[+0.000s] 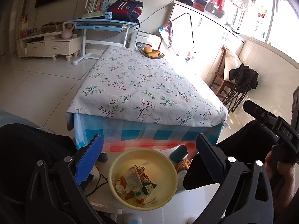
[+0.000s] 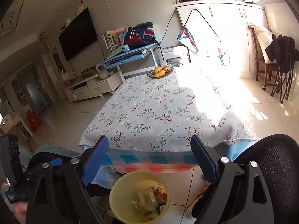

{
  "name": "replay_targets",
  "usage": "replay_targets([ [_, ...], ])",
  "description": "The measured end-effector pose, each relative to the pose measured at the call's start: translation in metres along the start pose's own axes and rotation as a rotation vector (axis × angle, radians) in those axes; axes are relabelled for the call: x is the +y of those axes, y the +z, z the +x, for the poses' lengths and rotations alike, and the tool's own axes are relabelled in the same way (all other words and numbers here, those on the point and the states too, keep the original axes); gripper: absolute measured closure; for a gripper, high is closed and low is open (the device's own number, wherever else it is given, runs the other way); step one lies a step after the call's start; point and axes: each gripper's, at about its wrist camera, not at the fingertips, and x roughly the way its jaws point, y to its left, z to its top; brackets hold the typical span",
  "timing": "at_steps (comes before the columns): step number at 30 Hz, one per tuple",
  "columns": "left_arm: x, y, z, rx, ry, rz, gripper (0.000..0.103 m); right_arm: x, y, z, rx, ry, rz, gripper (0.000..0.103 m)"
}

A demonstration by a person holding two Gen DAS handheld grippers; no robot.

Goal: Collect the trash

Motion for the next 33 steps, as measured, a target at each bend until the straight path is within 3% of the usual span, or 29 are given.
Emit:
replay_targets([
  [3, 0.001, 0.007, -0.003, -0.030, 0.053, -0.023, 0.007, 0.010, -0.002, -0.008, -0.049, -0.062, -0.081, 0.009],
  [10, -0.012, 0.009, -0.026, -0.140, 0.084, 0.036, 0.007, 0.022, -0.012, -0.026, -0.113, -0.080, -0.164, 0.008],
  [16, -0.027, 0.012, -0.040, -0.223, 0.130, 0.089, 0.007, 0.012, -0.011, -0.027, -0.126, -0.084, -0.117, 0.008],
  [33, -0.046, 0.022, -0.045, -0.288, 0.180, 0.128, 0.007, 0.018, -0.017, -0.026, -0.135, -0.117, -0.168, 0.008],
])
